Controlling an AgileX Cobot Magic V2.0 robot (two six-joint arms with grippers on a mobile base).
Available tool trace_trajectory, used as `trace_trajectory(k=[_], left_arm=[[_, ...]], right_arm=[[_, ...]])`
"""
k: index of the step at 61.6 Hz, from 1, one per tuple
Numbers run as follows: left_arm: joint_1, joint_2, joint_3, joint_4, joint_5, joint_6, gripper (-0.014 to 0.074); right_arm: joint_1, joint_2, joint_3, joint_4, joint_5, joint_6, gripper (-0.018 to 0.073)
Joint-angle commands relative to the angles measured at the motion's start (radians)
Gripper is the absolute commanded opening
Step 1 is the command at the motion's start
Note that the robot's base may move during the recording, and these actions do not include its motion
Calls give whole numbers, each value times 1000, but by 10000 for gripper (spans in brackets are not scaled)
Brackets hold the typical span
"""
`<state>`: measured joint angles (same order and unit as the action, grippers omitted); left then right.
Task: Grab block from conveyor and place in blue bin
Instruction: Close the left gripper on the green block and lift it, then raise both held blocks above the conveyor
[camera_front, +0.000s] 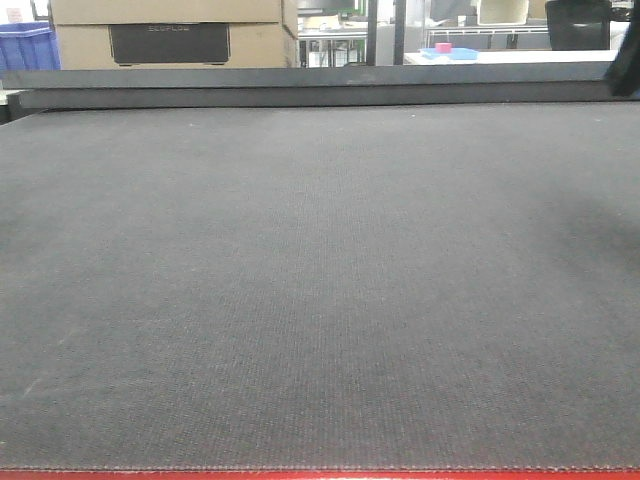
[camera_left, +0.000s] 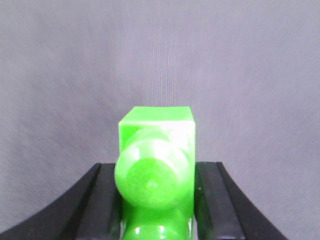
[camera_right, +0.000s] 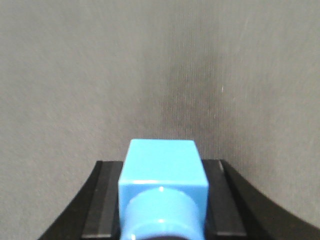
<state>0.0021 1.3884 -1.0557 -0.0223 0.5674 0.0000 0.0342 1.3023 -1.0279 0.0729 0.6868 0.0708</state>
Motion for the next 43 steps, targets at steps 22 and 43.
trace_trajectory(k=[22, 43], left_arm=[[2, -542, 427, -12, -331, 0, -111], [2, -904, 516, -10, -302, 0, -111]], right_arm=[[0, -462, 413, -10, -387, -8, -167], [0, -800, 499, -16, -398, -8, -167]])
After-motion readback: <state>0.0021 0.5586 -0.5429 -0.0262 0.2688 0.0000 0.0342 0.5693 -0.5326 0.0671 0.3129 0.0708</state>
